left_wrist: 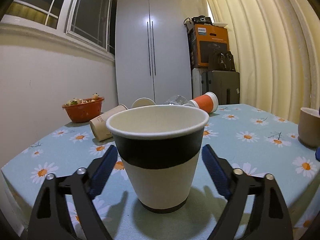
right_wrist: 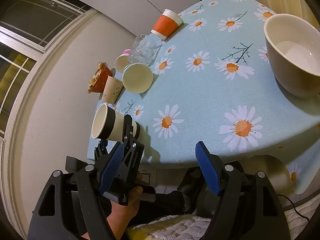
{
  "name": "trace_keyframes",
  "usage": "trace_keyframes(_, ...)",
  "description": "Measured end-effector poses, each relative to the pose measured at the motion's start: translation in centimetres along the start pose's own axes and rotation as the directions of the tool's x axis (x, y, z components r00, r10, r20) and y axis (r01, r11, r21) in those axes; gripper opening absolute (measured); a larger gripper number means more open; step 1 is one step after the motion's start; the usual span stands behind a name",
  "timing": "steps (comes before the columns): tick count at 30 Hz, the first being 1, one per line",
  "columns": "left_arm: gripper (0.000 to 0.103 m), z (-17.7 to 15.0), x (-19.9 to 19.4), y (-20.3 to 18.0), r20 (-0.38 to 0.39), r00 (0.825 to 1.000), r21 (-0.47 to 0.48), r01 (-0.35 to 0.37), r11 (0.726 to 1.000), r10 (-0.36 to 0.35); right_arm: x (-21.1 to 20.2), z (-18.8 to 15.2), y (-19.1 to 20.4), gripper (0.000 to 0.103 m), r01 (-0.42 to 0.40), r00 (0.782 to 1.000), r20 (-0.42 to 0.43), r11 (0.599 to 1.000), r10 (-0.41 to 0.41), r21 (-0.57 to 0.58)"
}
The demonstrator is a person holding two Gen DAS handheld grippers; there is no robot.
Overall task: Flip cup upright
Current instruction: 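Lower the upright cup onto the tablecloth and open the left gripper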
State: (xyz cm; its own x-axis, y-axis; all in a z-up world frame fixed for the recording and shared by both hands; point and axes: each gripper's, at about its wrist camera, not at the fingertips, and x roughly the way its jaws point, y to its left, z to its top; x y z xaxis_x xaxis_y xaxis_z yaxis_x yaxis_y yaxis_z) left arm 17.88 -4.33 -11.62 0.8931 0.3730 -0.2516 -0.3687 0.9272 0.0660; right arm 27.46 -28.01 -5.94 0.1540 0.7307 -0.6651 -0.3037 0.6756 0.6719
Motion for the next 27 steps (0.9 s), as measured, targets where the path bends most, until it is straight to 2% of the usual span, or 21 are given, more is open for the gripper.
trace_keyframes(4,0.097,0.5,-0.4,0.2,0.009,1.000,-0.007,-0.002,1.000,0.002,0.0,0.0,0.2,0.074,-0.002,1.000,0.002,1.000,0.002,-0.008)
trace_keyframes(12,0.097,2.0,-2.1,1.4,-0.013,1.000,-0.040,0.010,0.999,-0.010,-0.5,-0.1,0.5,0.075,-0.004,1.000,0.014,0.999,0.004,-0.033)
trace_keyframes(15,0.097,3.0,-3.3,2.1,-0.022,1.000,-0.048,0.019,0.999,-0.021,-1.1,-0.3,1.1,0.075,0.027,0.998,0.053,0.997,-0.024,-0.070)
trace_keyframes(19,0.097,4.7,-5.5,3.8,-0.050,0.998,-0.088,0.035,0.995,-0.039,-1.6,-0.5,2.4,0.075,0.008,0.996,0.087,0.993,0.002,-0.114)
trace_keyframes(21,0.097,5.4,-6.9,4.8,-0.046,0.998,-0.098,0.033,0.995,-0.037,-1.5,-0.7,3.3,0.076,0.032,0.994,0.104,0.988,-0.016,-0.153)
trace_keyframes(23,0.097,6.2,-8.3,5.7,-0.046,0.998,-0.100,0.046,0.994,-0.051,-1.4,-0.9,3.9,0.076,0.090,0.990,0.124,0.977,-0.067,-0.192)
trace_keyframes(27,0.097,7.8,-10.8,7.3,-0.049,0.991,-0.076,0.119,0.990,-0.123,-2.1,-1.6,4.3,0.076,0.132,0.981,0.171,0.962,-0.092,-0.239)
